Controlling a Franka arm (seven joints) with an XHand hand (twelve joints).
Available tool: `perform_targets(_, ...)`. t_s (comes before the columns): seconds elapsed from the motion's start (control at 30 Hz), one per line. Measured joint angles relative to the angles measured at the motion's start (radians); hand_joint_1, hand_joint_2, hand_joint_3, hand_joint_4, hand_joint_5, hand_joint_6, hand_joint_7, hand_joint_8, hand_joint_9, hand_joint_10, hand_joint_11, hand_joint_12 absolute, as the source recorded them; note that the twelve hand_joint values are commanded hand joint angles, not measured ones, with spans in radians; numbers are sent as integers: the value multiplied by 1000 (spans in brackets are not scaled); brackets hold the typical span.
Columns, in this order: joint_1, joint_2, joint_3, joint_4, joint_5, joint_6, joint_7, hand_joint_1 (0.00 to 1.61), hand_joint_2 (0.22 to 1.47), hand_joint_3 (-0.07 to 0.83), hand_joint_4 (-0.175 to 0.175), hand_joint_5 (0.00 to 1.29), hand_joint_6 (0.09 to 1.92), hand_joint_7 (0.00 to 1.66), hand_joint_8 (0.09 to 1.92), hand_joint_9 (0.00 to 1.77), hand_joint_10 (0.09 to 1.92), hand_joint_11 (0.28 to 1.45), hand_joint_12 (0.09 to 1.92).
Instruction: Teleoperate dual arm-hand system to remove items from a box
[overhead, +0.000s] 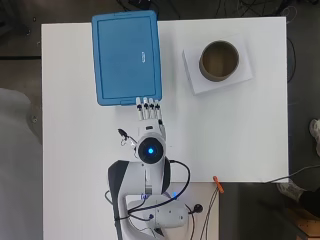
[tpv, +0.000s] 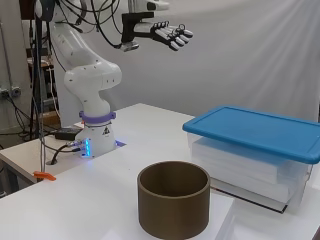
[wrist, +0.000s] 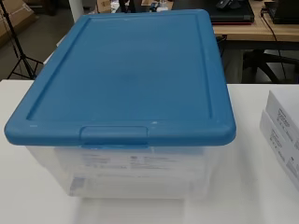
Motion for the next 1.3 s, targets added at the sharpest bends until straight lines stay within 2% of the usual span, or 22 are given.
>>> perform_targets(0.2, 23, -257, 19, -271, 54, 87, -70, 60, 896, 11, -27, 27, 87, 171, 87, 237, 87, 403, 87)
perform_targets(0.3, 33, -261, 56, -312, 58, 115, -96, 81, 927, 17, -27, 50, 87, 178, 87, 244, 87, 407, 87)
perform_targets(0.4, 38, -168, 81, -297, 61, 166, -119, 131, 930, 9, -26, 92, 87, 197, 87, 262, 87, 411, 87)
perform_targets(0.5, 46, 28, 100, -259, 61, 272, -171, 195, 936, 8, -32, 118, 87, 196, 87, 263, 87, 414, 87)
perform_targets(0.63, 49, 228, 140, -216, 5, 350, -198, 251, 957, 11, -37, 149, 87, 203, 87, 268, 87, 422, 87)
perform_targets(0.73, 50, 271, 178, -215, -56, 402, -163, 297, 945, 3, -44, 150, 87, 196, 87, 253, 87, 403, 87)
perform_targets(0.87, 53, 270, 207, -268, -97, 488, -84, 366, 929, -4, -85, 117, 87, 174, 87, 248, 87, 398, 87)
perform_targets(1.07, 54, 264, 228, -399, -131, 690, 66, 298, 957, 6, -122, 75, 87, 112, 87, 227, 87, 394, 87)
perform_targets(1.17, 41, 290, 231, -395, -186, 729, 129, 273, 959, 4, -138, 55, 87, 103, 87, 218, 87, 387, 87)
perform_targets(1.3, 25, 383, 216, -332, -238, 753, 180, 250, 966, 5, -138, 76, 87, 140, 87, 245, 87, 389, 87)
